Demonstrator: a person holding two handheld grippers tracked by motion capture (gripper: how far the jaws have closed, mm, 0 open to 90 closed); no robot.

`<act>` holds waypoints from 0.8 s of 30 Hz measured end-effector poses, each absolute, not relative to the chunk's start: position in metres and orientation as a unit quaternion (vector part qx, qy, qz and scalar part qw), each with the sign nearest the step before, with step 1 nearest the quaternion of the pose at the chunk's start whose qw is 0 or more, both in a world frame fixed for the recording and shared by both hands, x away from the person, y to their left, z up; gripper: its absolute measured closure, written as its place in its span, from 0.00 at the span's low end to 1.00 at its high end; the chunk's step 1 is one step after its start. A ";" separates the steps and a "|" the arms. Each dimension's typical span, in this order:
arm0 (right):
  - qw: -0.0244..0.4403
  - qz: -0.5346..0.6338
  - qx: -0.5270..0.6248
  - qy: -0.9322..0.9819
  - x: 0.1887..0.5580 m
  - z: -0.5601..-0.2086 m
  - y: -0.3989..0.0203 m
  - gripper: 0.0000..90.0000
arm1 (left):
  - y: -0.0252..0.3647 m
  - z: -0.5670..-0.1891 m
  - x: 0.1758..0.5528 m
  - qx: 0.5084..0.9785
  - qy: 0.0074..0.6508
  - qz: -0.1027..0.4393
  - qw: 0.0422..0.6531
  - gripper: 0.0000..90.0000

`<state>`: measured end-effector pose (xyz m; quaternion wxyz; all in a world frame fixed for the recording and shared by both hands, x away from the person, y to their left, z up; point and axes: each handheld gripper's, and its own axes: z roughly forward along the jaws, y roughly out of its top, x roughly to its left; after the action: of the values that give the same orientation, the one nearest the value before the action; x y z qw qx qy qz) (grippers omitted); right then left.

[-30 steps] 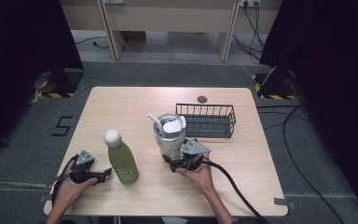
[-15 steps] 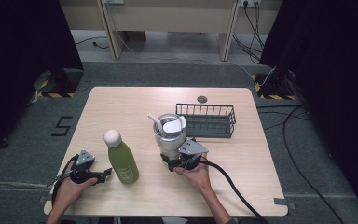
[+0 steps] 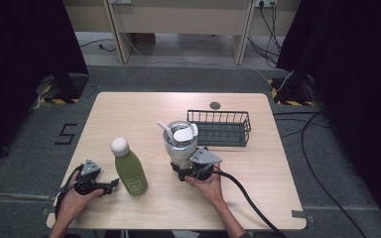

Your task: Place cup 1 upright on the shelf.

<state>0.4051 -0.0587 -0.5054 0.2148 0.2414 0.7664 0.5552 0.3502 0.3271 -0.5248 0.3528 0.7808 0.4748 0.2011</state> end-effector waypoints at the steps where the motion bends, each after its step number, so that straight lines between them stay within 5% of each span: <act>1: 0.216 0.555 0.241 0.766 0.405 -0.505 -0.059 0.12 | 0.327 -0.525 0.350 0.781 0.475 0.201 0.353 0.11; 24: 0.232 0.550 0.243 0.765 0.401 -0.492 -0.062 0.12 | 0.327 -0.525 0.350 0.781 0.475 0.201 0.353 0.11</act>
<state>0.4009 -0.0624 -0.4920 0.2321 0.2430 0.7646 0.5500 0.3502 0.3271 -0.5248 0.3529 0.7806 0.4750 0.2012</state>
